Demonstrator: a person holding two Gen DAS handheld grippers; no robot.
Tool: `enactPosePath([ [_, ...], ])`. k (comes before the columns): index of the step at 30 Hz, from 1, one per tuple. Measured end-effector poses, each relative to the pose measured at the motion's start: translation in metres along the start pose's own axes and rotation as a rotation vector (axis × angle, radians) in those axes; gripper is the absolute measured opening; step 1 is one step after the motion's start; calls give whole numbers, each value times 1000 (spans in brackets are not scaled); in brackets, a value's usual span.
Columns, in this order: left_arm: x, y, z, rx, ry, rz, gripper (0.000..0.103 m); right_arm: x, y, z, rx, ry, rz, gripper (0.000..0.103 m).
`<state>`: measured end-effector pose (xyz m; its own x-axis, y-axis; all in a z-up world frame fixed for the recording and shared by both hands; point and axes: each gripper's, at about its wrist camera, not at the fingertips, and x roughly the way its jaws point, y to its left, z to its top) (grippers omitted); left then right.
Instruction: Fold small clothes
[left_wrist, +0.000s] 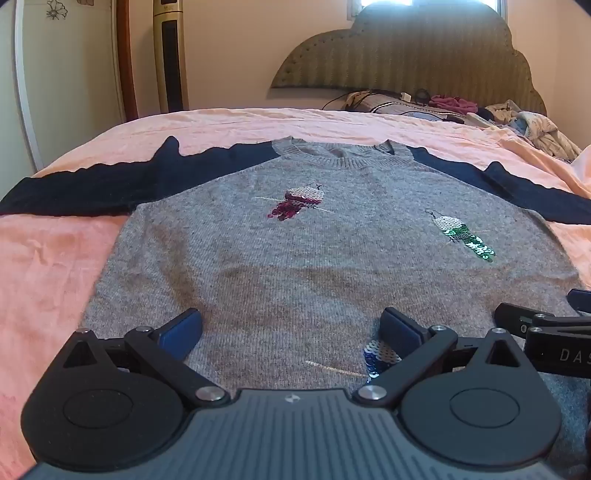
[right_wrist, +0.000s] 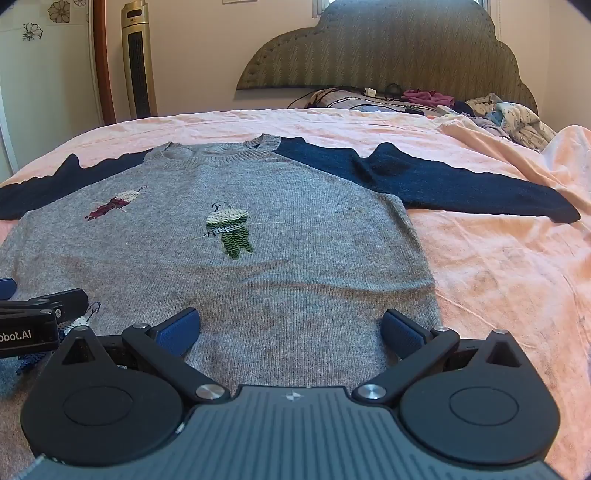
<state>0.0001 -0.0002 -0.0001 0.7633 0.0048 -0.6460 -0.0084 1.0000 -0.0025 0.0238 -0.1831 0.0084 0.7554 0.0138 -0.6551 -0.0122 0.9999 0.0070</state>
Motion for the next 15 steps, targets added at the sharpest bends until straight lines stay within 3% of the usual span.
enactPosePath([
  [15, 0, 0, 0, 2, -3, 0, 103, 0, 0, 0, -1, 0, -1, 103],
])
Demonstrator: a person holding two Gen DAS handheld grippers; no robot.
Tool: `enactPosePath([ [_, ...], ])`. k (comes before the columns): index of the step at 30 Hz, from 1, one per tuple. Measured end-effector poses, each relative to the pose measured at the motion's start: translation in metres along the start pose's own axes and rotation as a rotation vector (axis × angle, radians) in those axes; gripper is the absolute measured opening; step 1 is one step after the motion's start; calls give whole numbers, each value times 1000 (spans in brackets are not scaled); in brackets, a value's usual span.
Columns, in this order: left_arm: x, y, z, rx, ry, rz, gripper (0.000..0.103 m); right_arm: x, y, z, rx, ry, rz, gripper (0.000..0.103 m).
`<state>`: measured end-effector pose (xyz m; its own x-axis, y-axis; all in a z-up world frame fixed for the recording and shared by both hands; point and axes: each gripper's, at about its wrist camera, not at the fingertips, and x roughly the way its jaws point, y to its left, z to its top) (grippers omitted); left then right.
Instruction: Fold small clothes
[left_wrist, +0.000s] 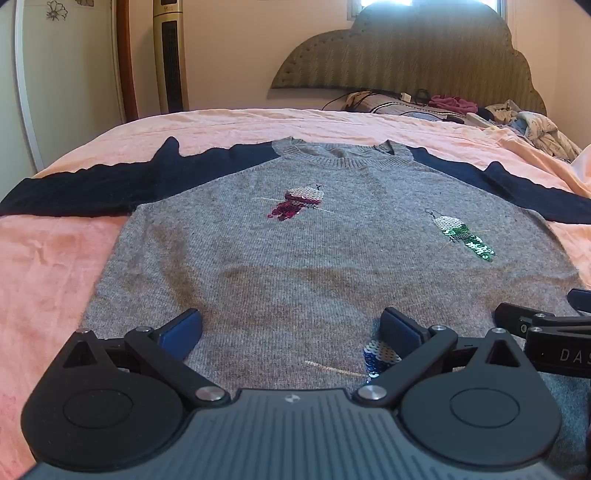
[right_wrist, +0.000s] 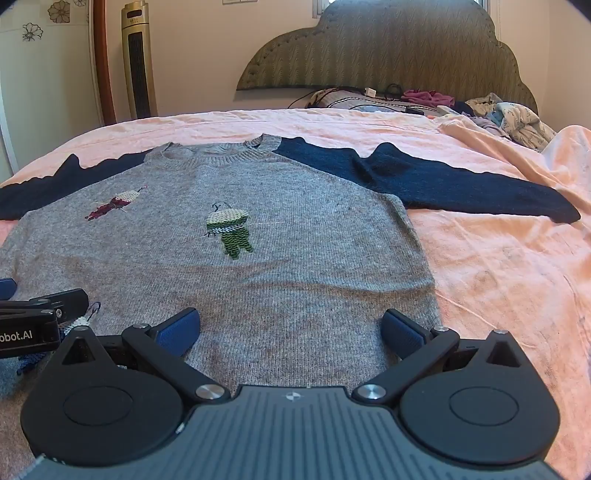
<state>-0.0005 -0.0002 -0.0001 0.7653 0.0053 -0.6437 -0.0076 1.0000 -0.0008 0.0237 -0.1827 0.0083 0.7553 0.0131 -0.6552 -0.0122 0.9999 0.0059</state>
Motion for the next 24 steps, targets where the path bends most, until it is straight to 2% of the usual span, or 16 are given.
enactPosePath([
  [7, -2, -4, -1, 11, -2, 15, 103, 0, 0, 0, 0, 0, 0, 103],
  [24, 0, 4, 7, -29, 22, -15, 103, 0, 0, 0, -1, 0, 0, 103],
])
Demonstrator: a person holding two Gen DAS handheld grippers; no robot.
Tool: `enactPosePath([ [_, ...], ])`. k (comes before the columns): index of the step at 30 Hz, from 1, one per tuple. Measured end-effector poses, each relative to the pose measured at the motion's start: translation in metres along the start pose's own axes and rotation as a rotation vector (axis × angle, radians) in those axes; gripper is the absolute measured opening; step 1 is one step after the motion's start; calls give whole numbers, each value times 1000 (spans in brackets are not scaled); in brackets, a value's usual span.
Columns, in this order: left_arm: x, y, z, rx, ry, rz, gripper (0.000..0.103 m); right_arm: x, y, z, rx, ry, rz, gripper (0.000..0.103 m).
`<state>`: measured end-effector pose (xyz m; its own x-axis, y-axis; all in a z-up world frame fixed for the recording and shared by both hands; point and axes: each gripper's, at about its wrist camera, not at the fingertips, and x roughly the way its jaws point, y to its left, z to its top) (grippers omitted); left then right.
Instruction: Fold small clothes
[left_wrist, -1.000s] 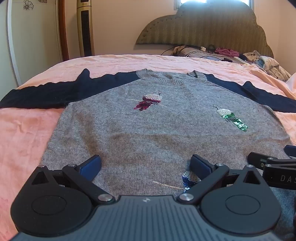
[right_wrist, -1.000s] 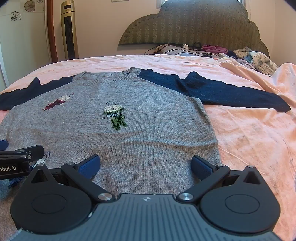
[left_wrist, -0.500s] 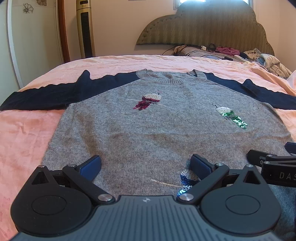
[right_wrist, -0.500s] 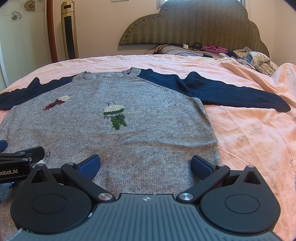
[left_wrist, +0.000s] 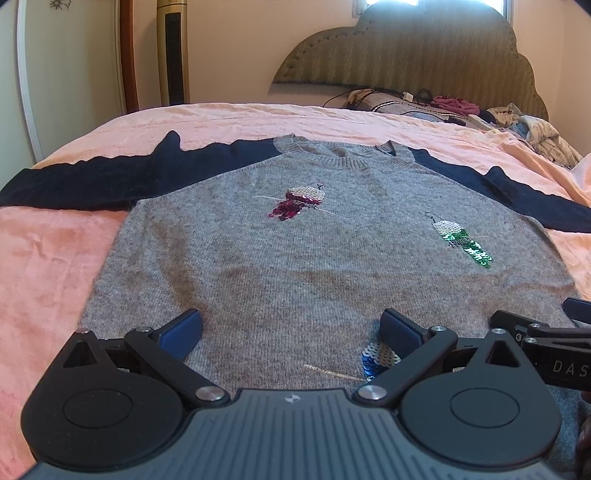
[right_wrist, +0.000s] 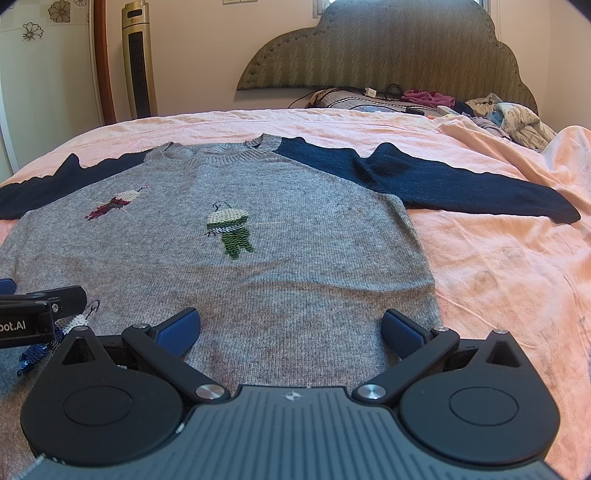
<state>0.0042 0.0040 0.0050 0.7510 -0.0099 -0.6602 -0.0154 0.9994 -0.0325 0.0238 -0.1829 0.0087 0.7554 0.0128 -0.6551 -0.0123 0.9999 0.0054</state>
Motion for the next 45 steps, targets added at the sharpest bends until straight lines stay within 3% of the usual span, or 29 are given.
enactPosePath([
  [10, 1, -4, -2, 42, 7, 13, 103, 0, 0, 0, 0, 0, 0, 103],
  [45, 1, -5, -3, 40, 2, 16, 103, 0, 0, 0, -1, 0, 0, 103],
])
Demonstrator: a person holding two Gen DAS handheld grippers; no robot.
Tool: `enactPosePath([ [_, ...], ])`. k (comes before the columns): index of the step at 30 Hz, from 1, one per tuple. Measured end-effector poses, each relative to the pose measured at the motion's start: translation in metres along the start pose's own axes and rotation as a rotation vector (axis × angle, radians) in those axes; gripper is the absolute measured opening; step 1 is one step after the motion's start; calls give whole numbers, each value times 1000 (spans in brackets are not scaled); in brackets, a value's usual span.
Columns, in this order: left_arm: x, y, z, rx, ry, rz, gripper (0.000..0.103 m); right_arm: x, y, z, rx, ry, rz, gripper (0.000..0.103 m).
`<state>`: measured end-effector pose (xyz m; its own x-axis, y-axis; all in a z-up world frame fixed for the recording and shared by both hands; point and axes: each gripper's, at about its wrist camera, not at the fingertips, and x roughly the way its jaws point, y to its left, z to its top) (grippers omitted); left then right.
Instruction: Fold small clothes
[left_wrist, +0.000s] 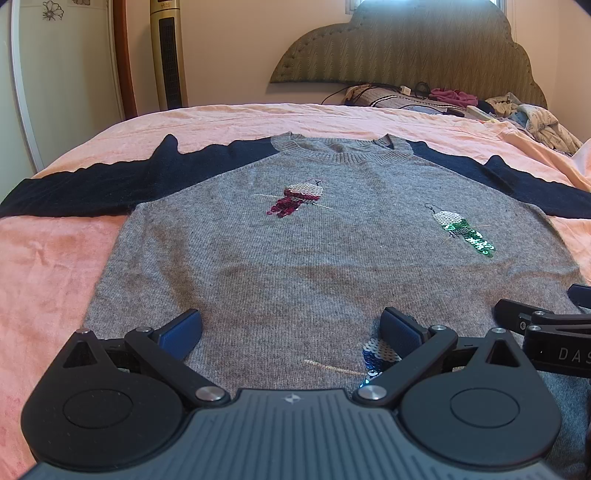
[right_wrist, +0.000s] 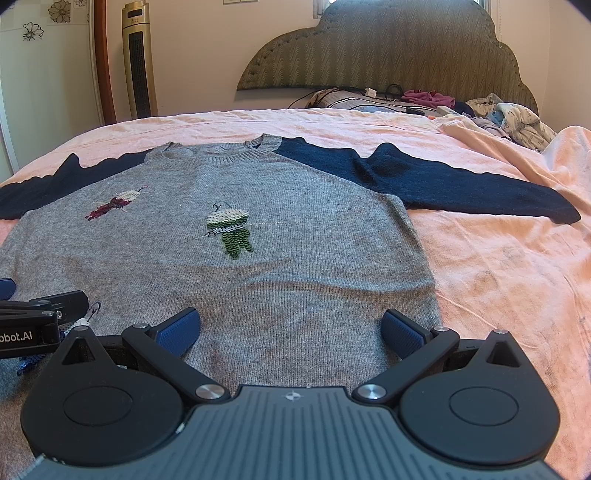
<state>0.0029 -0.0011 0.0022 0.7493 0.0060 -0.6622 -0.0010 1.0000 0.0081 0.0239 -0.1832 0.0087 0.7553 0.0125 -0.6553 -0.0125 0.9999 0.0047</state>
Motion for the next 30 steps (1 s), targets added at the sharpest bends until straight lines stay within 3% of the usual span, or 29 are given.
enactPosePath([
  [10, 0, 0, 0, 0, 0, 0, 103, -1, 0, 0, 0, 1, 2, 103],
  [13, 0, 0, 0, 0, -1, 0, 103, -7, -21, 9, 72, 1, 82, 103],
  [17, 0, 0, 0, 0, -1, 0, 103, -9, -122, 33, 478, -89, 318, 103],
  [19, 0, 0, 0, 0, -1, 1, 103, 3, -188, 39, 723, -81, 378, 103],
  [22, 0, 0, 0, 0, -1, 0, 103, 20, -277, 40, 994, -126, 292, 103],
  [25, 0, 0, 0, 0, -1, 1, 103, 34, -336, 40, 1091, -172, 190, 99],
  [30, 0, 0, 0, 0, -1, 1, 103, 62, -378, 34, 1195, -187, 158, 87],
])
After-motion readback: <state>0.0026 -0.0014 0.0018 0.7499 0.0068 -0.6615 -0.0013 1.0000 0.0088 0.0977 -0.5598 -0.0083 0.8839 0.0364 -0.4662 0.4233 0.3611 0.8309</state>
